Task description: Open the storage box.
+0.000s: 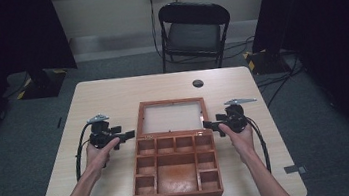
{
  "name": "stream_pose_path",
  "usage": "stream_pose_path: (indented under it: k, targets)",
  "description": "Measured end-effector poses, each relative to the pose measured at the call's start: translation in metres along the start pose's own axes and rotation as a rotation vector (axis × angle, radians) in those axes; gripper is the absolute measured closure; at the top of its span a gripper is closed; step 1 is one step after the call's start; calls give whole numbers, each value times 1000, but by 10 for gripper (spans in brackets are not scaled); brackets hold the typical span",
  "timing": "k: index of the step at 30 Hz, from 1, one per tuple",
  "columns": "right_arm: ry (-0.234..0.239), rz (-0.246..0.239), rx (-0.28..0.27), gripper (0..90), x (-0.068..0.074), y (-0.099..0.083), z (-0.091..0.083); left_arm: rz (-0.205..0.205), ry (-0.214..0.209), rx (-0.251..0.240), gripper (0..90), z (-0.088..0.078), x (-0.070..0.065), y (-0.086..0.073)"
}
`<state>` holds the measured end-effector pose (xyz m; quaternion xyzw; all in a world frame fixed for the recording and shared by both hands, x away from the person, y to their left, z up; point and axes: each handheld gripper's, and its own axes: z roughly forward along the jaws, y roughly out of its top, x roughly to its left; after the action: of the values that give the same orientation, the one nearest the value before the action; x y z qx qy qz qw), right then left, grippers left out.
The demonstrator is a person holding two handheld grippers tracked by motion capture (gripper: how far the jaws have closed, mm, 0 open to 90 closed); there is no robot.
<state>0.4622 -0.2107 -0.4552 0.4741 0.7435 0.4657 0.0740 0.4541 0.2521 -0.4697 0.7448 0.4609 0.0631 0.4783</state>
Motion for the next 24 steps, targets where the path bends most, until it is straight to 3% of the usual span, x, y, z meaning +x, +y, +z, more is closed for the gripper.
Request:
stream_pose_path:
  k: [4, 15, 20, 24]
  targets:
    - [-8, 4, -28, 196, -1, -5, -18, 21, 48, 11, 178, -14, 0, -6]
    - [-40, -33, 4, 156, 3, -29, -57, 53, 90, 61, 178, -39, -5, -24]
    - [-90, -32, 28, 155, 3, -43, -71, 54, 103, 83, 178, -47, -5, -34]
    - [-139, -25, 1, 154, 6, -56, -82, 62, 123, 84, 184, -54, -9, -41]
